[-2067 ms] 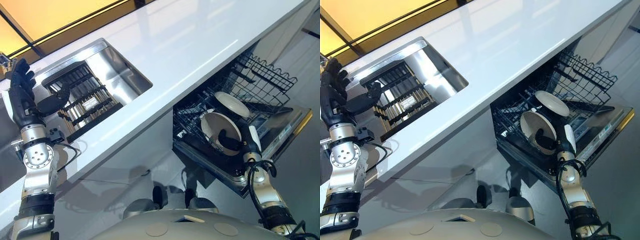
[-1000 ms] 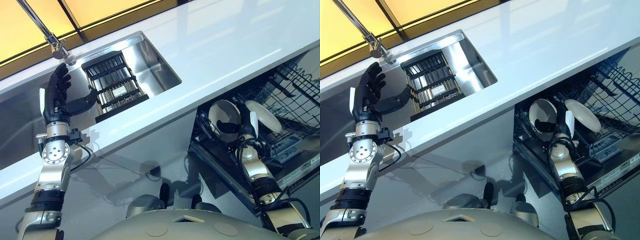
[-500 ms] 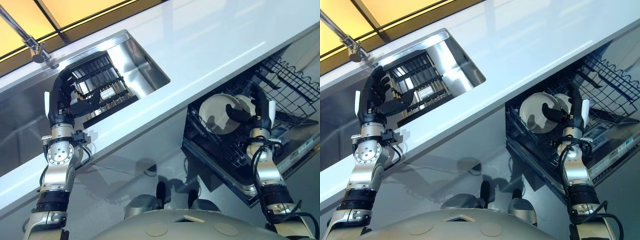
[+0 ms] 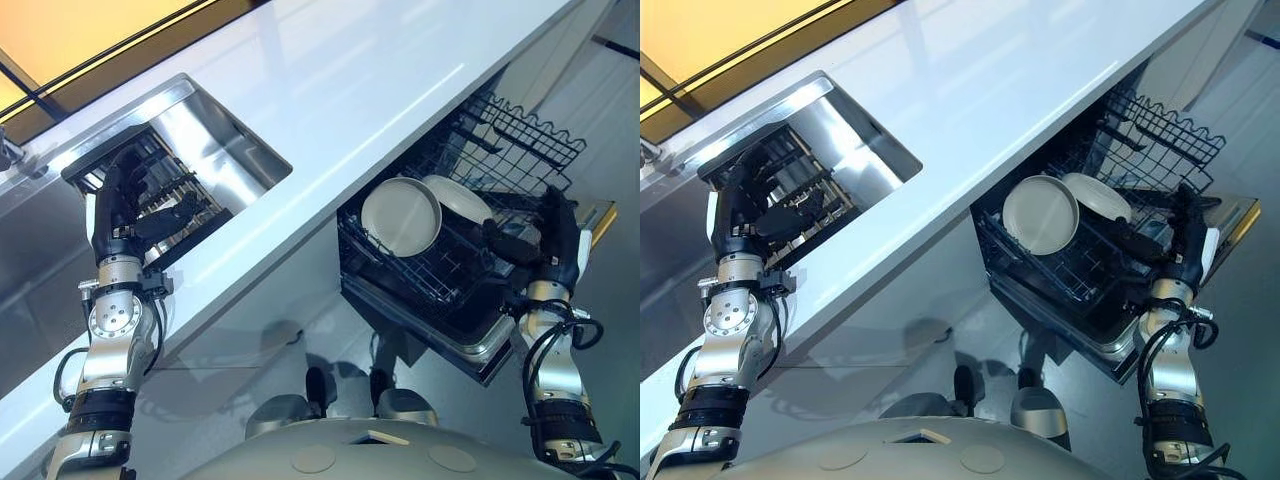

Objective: Pick up plates and place into dishwasher.

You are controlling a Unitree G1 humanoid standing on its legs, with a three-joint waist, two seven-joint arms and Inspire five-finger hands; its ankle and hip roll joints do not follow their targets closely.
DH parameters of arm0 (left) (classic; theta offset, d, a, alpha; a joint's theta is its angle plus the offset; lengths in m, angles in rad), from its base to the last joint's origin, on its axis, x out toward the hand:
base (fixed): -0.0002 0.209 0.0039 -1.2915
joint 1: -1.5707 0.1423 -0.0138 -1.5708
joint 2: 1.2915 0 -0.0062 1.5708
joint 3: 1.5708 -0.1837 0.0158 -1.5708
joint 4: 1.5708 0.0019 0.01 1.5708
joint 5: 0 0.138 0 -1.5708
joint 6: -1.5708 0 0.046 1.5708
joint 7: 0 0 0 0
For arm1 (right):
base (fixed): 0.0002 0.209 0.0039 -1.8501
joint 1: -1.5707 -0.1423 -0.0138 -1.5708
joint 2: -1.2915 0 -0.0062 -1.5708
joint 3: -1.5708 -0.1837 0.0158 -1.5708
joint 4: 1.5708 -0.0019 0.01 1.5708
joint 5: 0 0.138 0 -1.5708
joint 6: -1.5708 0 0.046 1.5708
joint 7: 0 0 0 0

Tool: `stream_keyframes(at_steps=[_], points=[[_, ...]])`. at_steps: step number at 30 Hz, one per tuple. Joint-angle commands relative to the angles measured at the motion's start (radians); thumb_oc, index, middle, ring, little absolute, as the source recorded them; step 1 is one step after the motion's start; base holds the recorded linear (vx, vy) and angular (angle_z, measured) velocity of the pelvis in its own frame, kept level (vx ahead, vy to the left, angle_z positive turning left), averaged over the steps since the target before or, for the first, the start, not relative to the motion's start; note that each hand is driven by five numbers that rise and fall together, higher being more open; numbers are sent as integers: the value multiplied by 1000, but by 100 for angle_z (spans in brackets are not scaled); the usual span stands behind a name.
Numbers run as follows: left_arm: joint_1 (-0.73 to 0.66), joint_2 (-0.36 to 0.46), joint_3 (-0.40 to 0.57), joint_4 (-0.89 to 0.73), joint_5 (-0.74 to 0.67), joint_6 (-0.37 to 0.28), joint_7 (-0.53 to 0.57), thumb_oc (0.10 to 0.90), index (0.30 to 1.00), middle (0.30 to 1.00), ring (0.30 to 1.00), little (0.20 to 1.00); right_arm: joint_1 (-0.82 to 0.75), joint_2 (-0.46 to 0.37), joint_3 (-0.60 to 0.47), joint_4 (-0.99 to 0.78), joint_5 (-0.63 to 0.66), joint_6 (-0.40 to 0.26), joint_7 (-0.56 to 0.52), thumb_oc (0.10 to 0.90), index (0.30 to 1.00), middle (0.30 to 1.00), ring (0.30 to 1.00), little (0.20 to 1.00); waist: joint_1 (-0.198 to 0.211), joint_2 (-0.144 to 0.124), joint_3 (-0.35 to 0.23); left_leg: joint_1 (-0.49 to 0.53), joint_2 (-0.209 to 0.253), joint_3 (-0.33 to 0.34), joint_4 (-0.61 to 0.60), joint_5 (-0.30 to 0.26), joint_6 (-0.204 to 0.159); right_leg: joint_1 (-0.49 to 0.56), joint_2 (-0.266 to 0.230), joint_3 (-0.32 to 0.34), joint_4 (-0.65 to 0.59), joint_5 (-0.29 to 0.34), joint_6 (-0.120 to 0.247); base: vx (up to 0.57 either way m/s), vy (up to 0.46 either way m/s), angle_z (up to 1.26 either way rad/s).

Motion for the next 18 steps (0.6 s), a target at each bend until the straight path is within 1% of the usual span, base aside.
stream_keyframes(at_steps=[1,3,4,5,6,7,10,13,16,18], points=[[-109,59,76,36,-34,-103,11,800,900,900,900,900,-38,-51,-72,-19,27,-115,-33,800,900,900,900,900,-16,26,-58,26,-42,16,3,-129,0,-73,35,-45,159,-147,35,50,-24,-5],[-131,65,48,44,-40,-91,16,800,900,900,900,900,-57,-73,-64,57,60,-102,-25,800,900,900,900,900,-14,36,-50,25,-45,15,5,-128,-2,-77,32,-46,161,-146,36,64,-29,-6],[-139,68,38,48,-45,-90,17,800,900,900,900,900,-69,-89,-64,94,86,-110,-8,800,900,900,900,900,-12,40,-47,25,-46,15,5,-127,-4,-77,29,-47,161,-145,36,73,-33,-4],[-147,68,28,54,-51,-86,16,800,900,900,900,900,-85,-106,-61,130,108,-103,9,800,900,900,900,900,-8,44,-43,25,-48,13,6,-127,-5,-78,27,-49,161,-144,36,71,-38,0],[-153,69,19,54,-54,-80,15,800,900,900,900,900,-99,-120,-60,158,111,-90,9,800,900,900,900,900,-5,48,-40,23,-49,12,7,-125,-8,-78,25,-49,160,-143,36,63,-44,1],[-161,70,9,57,-54,-77,16,800,900,900,900,900,-117,-139,-56,188,120,-94,13,800,900,900,900,900,-2,53,-34,20,-50,10,9,-123,-10,-81,22,-52,162,-141,36,40,-50,0],[-193,87,-26,51,-64,-69,26,800,900,900,900,900,-184,-203,-36,245,113,-71,20,800,900,900,900,900,9,68,-13,0,-53,2,16,-115,-13,-105,15,-53,174,-139,34,-23,-45,2],[-253,114,-50,69,-89,-78,25,800,900,900,900,900,-295,-268,-2,318,103,-43,37,800,900,900,900,900,16,88,31,-45,-54,-1,36,-108,-18,-155,11,-47,202,-138,30,-127,-47,5],[-312,145,-71,90,-109,-84,22,800,900,900,900,900,-388,-302,47,369,74,-13,29,800,900,900,900,900,22,96,69,-85,-55,-2,55,-101,-22,-192,10,-44,219,-136,24,-108,-54,7],[-335,161,-83,93,-121,-81,25,800,900,900,900,900,-426,-316,73,400,60,-6,31,800,900,900,900,900,27,98,86,-101,-53,-2,64,-98,-24,-204,10,-47,224,-134,21,-31,-69,14]])
